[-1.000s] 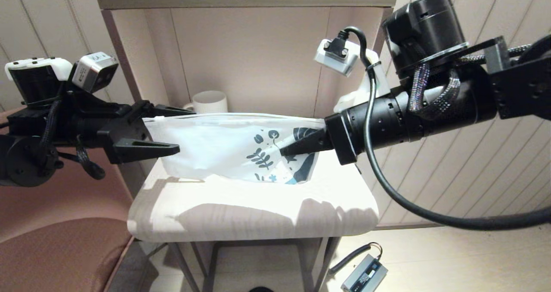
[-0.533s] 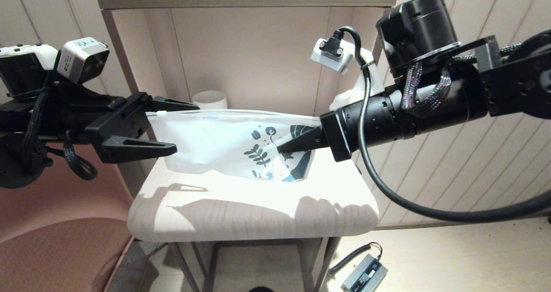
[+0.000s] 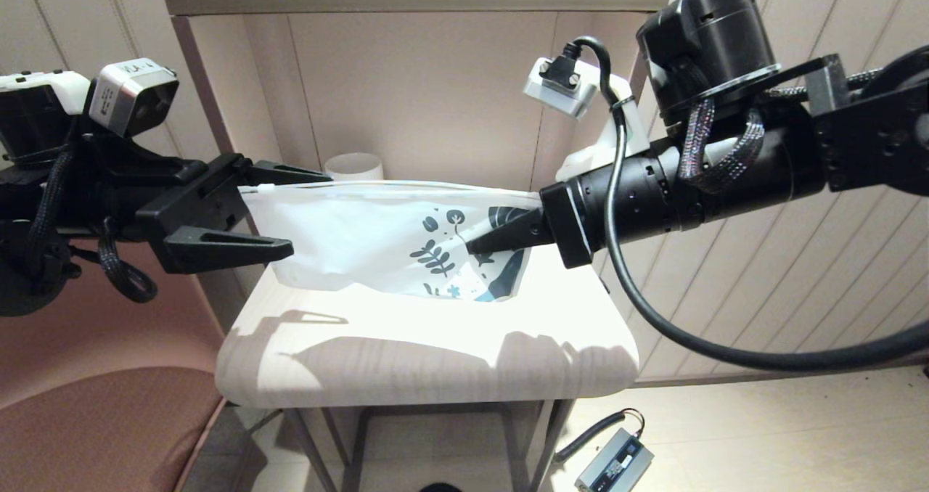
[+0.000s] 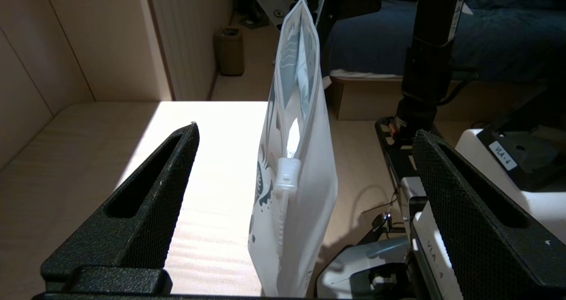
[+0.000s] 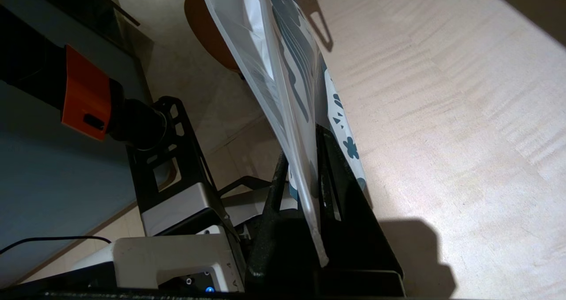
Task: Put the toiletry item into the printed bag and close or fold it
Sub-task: Hand it to the other hand
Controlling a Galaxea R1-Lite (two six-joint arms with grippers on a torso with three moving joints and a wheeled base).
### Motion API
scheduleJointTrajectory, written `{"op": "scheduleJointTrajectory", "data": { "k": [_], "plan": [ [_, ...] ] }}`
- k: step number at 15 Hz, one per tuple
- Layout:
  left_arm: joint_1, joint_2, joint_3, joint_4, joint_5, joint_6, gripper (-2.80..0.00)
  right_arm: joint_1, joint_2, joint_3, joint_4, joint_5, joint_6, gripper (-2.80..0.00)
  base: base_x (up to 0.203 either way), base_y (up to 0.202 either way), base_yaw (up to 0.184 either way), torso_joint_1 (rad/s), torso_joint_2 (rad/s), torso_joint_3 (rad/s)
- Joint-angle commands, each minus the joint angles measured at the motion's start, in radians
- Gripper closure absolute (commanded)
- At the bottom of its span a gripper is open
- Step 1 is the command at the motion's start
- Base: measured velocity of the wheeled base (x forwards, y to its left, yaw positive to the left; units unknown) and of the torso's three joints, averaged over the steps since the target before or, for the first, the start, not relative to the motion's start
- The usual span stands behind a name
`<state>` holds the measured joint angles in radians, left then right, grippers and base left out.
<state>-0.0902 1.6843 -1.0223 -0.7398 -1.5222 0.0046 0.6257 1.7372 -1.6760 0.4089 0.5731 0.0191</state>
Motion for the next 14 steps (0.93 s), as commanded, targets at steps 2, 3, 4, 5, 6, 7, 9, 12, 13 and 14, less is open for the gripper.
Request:
{"op": "scheduleJointTrajectory", "data": {
  "k": [2,3,4,5,6,7,9,12,13,14],
  "plan": [
    [-0.002,0.01,0.004,-0.006,-0.048,0.0,-2.8,0.0,-0.001,-0.002,0.005,0.004,-0.002,0.0,0.0,0.0,0.0,0.0,0.0,0.0],
    [-0.002,0.016,0.005,-0.006,-0.048,0.0,-2.8,0.0,-0.003,-0.003,0.005,0.004,-0.002,0.0,0.0,0.0,0.0,0.0,0.0,0.0],
    [-0.002,0.032,0.007,-0.006,-0.048,0.0,-2.8,0.002,-0.005,-0.007,0.005,0.002,-0.002,0.0,0.0,0.0,0.0,0.0,0.0,0.0],
    [-0.002,0.047,0.004,-0.006,-0.048,0.0,-2.8,0.005,-0.007,-0.012,0.014,0.002,-0.002,0.0,0.0,0.0,0.0,0.0,0.0,0.0],
    [-0.002,0.061,-0.013,-0.007,-0.048,-0.001,-2.8,0.008,-0.008,-0.018,0.028,0.001,-0.005,0.0,0.0,0.0,0.0,0.0,0.0,0.0],
    [0.001,0.07,-0.056,-0.004,-0.047,-0.002,-2.8,0.006,-0.008,-0.018,0.034,0.001,-0.011,0.0,0.0,0.0,0.0,0.0,0.0,0.0],
    [0.02,0.075,-0.125,0.056,-0.042,-0.004,-2.8,0.005,-0.012,-0.014,0.034,0.001,-0.013,0.0,0.0,0.0,0.0,0.0,0.0,0.0],
    [0.021,0.085,-0.121,0.067,-0.041,-0.005,-2.8,0.006,-0.012,-0.019,0.034,0.0,-0.013,0.0,0.0,0.0,0.0,0.0,0.0,0.0],
    [0.021,0.092,-0.12,0.068,-0.039,-0.005,-2.8,0.006,-0.013,-0.021,0.034,-0.001,-0.013,0.0,0.0,0.0,0.0,0.0,0.0,0.0],
    [0.024,0.088,-0.122,0.068,-0.034,-0.005,-2.8,0.006,-0.013,-0.022,0.034,-0.002,-0.013,0.0,0.0,0.0,0.0,0.0,0.0,0.0]
  ]
}}
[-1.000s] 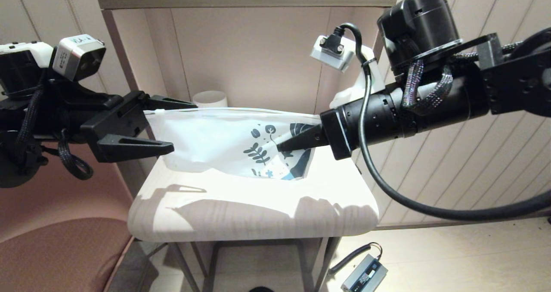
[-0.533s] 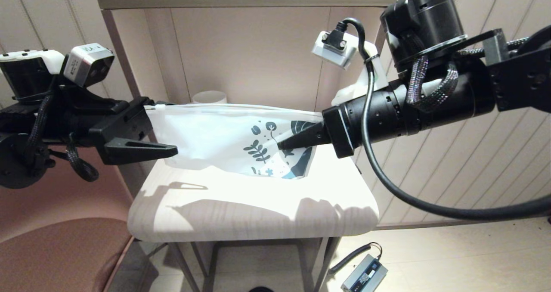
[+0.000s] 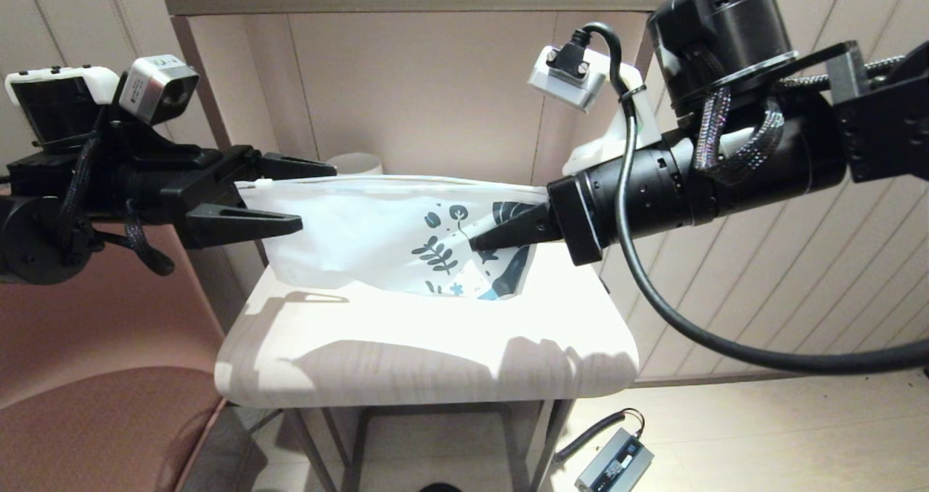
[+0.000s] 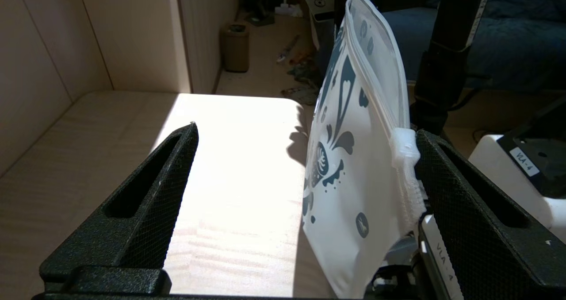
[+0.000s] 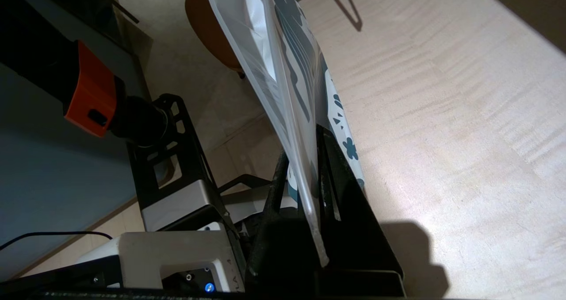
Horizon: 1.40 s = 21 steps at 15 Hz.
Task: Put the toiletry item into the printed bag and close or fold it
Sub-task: Hand it to the other hand
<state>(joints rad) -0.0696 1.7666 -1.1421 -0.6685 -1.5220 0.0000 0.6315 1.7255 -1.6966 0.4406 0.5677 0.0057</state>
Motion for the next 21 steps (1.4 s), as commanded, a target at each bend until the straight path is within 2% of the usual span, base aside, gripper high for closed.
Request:
{"op": "scheduleJointTrajectory", "data": {
  "k": [1,2,3,6,12,13,15,16,19,21],
  "plan": [
    [0.02,0.0,-0.01,-0.002,-0.015,0.0,-2.8,-0.001,-0.001,-0.002,0.003,0.003,0.0,0.0,0.0,0.0,0.0,0.0,0.0,0.0],
    [0.034,-0.007,-0.039,0.02,0.011,-0.002,-2.8,-0.001,-0.001,-0.008,0.003,0.001,0.0,0.0,0.0,0.0,0.0,0.0,0.0,0.0],
    [0.054,-0.019,-0.08,0.087,0.025,-0.002,-2.8,-0.001,-0.001,-0.011,0.003,0.001,0.0,0.0,0.0,0.0,0.0,0.0,0.0,0.0],
    [0.136,-0.088,-0.219,0.341,0.033,-0.002,-2.8,0.001,0.0,-0.011,0.003,0.001,0.0,0.0,0.0,0.0,0.0,0.0,0.0,0.0],
    [0.144,-0.123,-0.264,0.375,0.034,-0.002,-2.8,0.001,0.0,-0.006,0.003,0.001,0.0,0.0,0.0,0.0,0.0,0.0,0.0,0.0],
    [0.159,-0.131,-0.307,0.424,0.033,-0.002,-2.8,0.001,0.001,-0.006,0.003,0.001,0.0,0.0,0.0,0.0,0.0,0.0,0.0,0.0],
    [0.208,-0.145,-0.41,0.608,0.033,-0.002,-2.8,0.002,0.005,-0.008,0.001,0.001,0.0,0.0,0.0,0.0,0.0,0.0,0.0,0.0],
    [0.233,-0.16,-0.416,0.658,0.033,-0.001,-2.8,0.002,0.006,-0.009,0.0,0.001,0.0,0.0,0.0,0.0,0.0,0.0,0.0,0.0],
    [0.271,-0.231,-0.289,0.66,0.034,0.004,-2.8,0.001,0.005,-0.005,0.0,0.001,0.002,0.0,0.0,0.0,0.0,0.0,0.0,0.0],
    [0.294,-0.289,-0.267,0.669,0.042,0.003,-2.8,0.001,-0.002,0.002,0.0,0.001,0.0,0.0,0.0,0.0,0.0,0.0,0.0,0.0]
  ]
}}
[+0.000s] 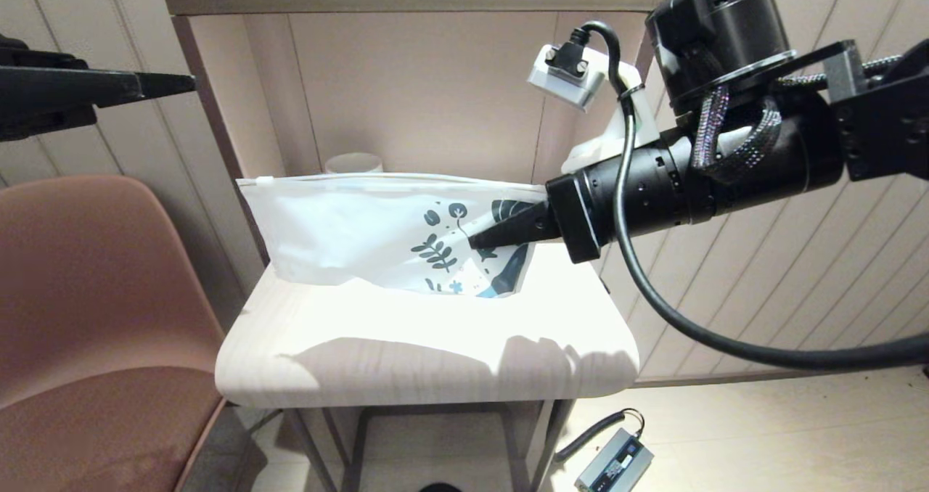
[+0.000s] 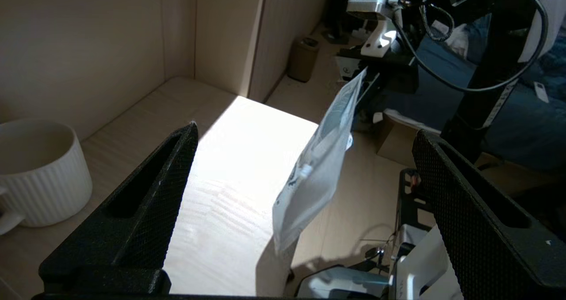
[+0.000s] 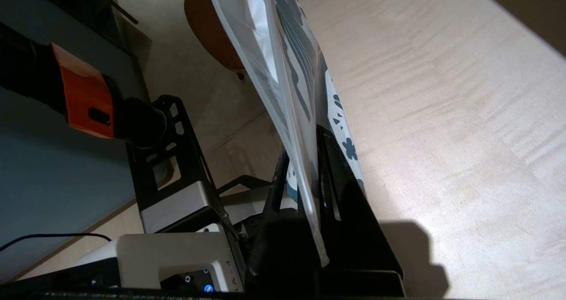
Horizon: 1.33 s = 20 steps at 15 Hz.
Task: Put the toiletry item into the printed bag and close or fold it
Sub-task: Hand it to the other hand
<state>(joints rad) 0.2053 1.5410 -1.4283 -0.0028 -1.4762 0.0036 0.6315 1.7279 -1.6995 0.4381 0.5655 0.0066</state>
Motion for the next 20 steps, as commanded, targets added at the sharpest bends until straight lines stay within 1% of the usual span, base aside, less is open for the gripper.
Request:
{"op": "scheduleJointTrajectory", "data": {
  "k": [1,2,3,5,6,7,8,9,10,11,12,13,14,15,16,17,18,19,20],
  "plan": [
    [0.03,-0.074,-0.016,0.027,0.026,-0.003,-2.8,0.001,-0.007,0.009,0.004,0.004,0.0,0.0,0.0,0.0,0.0,0.0,0.0,0.0],
    [0.038,-0.079,-0.085,0.072,0.061,-0.004,-2.8,0.001,-0.013,0.014,0.002,0.003,0.0,0.0,0.0,0.0,0.0,0.0,0.0,0.0],
    [0.056,-0.079,-0.185,0.132,0.084,-0.005,-2.8,0.001,-0.013,0.017,-0.001,0.004,0.0,0.0,0.0,0.0,0.0,0.0,0.0,0.0],
    [0.107,-0.065,-0.409,0.259,0.089,-0.025,-2.8,0.002,-0.011,0.017,-0.002,0.004,-0.001,0.0,0.0,0.0,0.0,0.0,0.0,0.0],
    [0.134,-0.066,-0.49,0.288,0.076,-0.052,-2.8,0.004,-0.008,0.017,-0.002,0.004,-0.002,0.0,0.0,0.0,0.0,0.0,0.0,0.0],
    [0.169,-0.082,-0.53,0.294,0.048,-0.102,-2.8,0.004,-0.005,0.021,0.0,0.004,0.0,0.0,0.0,0.0,0.0,0.0,0.0,0.0],
    [0.213,-0.109,-0.529,0.297,0.011,-0.152,-2.8,0.002,-0.004,0.023,0.0,0.004,0.0,0.0,0.0,0.0,0.0,0.0,0.0,0.0],
    [0.239,-0.145,-0.505,0.3,-0.015,-0.181,-2.8,0.002,-0.007,0.027,-0.001,0.002,0.0,0.0,0.0,0.0,0.0,0.0,0.0,0.0],
    [0.248,-0.159,-0.489,0.3,-0.025,-0.195,-2.8,0.002,-0.01,0.027,-0.001,0.002,0.0,0.0,0.0,0.0,0.0,0.0,0.0,0.0],
    [0.275,-0.159,-0.489,0.298,-0.017,-0.195,-2.8,0.002,-0.013,0.027,-0.001,0.002,0.0,0.0,0.0,0.0,0.0,0.0,0.0,0.0],
    [0.294,-0.159,-0.489,0.296,0.037,-0.195,-2.8,0.002,-0.014,0.024,-0.004,0.002,0.0,0.0,0.0,0.0,0.0,0.0,0.0,0.0],
    [0.294,-0.157,-0.487,0.299,0.137,-0.196,-2.8,0.003,-0.013,0.02,-0.004,0.002,0.001,0.0,0.0,0.0,0.0,0.0,0.0,0.0],
    [0.287,-0.155,-0.483,0.314,0.262,-0.197,-2.8,0.009,-0.01,0.02,-0.006,0.001,0.001,0.0,0.0,0.0,0.0,0.0,0.0,0.0],
    [0.252,-0.153,-0.483,0.345,0.426,-0.198,-2.8,0.019,-0.007,0.022,-0.006,-0.004,0.001,0.0,0.0,0.0,0.0,0.0,0.0,0.0],
    [0.193,-0.152,-0.482,0.376,0.627,-0.199,-2.8,0.019,-0.008,0.023,-0.006,-0.015,0.0,0.0,0.0,0.0,0.0,0.0,0.0,0.0],
    [0.114,-0.15,-0.478,0.4,0.856,-0.198,-2.8,0.019,-0.015,0.023,-0.006,-0.021,0.0,0.0,0.0,0.0,0.0,0.0,0.0,0.0],
    [0.029,-0.15,-0.464,0.416,1.109,-0.194,-2.8,0.019,-0.023,0.024,-0.006,-0.021,0.0,0.0,0.0,0.0,0.0,0.0,0.0,0.0],
    [-0.052,-0.152,-0.429,0.426,1.356,-0.17,-2.8,0.017,-0.036,0.029,-0.004,-0.021,0.0,0.0,0.0,0.0,0.0,0.0,0.0,0.0],
    [-0.111,-0.164,-0.369,0.423,1.523,-0.128,-2.8,0.011,-0.041,0.039,-0.005,-0.021,-0.002,0.0,0.0,0.0,0.0,0.0,0.0,0.0]
  ]
}}
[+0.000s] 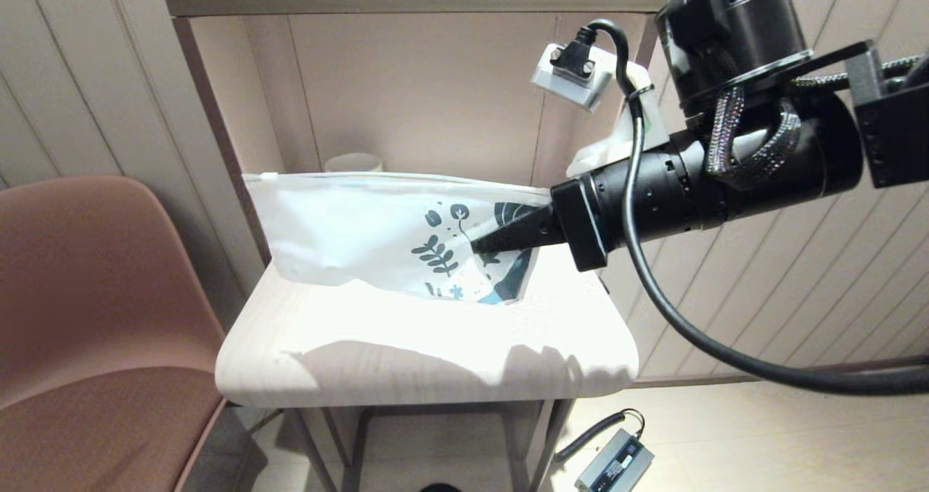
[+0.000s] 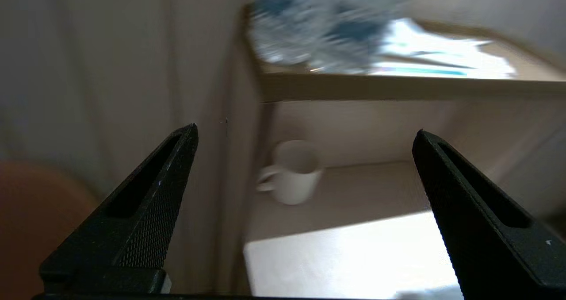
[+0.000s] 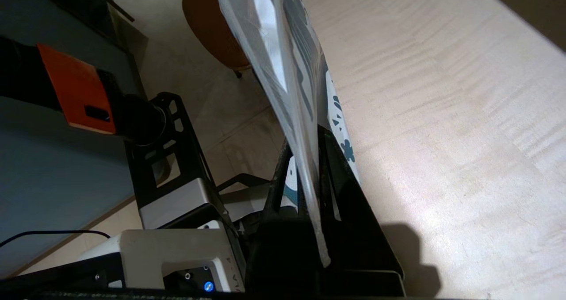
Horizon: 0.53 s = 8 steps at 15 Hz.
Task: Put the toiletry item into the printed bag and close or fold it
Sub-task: Hand it to the other hand
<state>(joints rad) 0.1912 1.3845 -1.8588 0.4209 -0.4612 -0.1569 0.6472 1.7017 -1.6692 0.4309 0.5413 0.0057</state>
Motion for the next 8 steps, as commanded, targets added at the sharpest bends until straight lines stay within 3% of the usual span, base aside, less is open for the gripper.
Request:
{"op": "scheduleJointTrajectory", "data": {
  "k": [1,2,3,4,5,6,8],
  "plan": [
    [-0.125,-0.03,0.138,-0.023,0.605,0.09,-2.8,-0.008,-0.02,0.017,0.002,0.003,-0.007,0.0,0.0,0.0,0.0,0.0,0.0,0.0],
    [-0.143,-0.056,0.227,-0.058,0.619,0.163,-2.8,-0.01,-0.021,0.032,0.002,0.004,-0.016,0.0,0.0,0.0,0.0,0.0,0.0,0.0],
    [-0.155,-0.084,0.323,-0.103,0.549,0.253,-2.8,-0.011,-0.025,0.046,0.002,0.004,-0.022,0.0,0.0,0.0,0.0,0.0,0.0,0.0],
    [-0.162,-0.106,0.412,-0.147,0.406,0.345,-2.8,-0.011,-0.03,0.057,0.0,0.005,-0.023,0.0,0.0,0.0,0.0,0.0,0.0,0.0],
    [-0.168,-0.126,0.502,-0.19,0.204,0.45,-2.8,-0.011,-0.031,0.06,-0.003,0.005,-0.023,0.0,0.0,0.0,0.0,0.0,0.0,0.0],
    [-0.173,-0.139,0.564,-0.226,0.054,0.546,-2.8,-0.012,-0.03,0.059,-0.003,0.005,-0.023,0.0,0.0,0.0,0.0,0.0,0.0,0.0],
    [-0.178,-0.147,0.594,-0.24,-0.128,0.613,-2.8,-0.012,-0.029,0.06,-0.003,0.005,-0.023,0.0,0.0,0.0,0.0,0.0,0.0,0.0]
  ]
}}
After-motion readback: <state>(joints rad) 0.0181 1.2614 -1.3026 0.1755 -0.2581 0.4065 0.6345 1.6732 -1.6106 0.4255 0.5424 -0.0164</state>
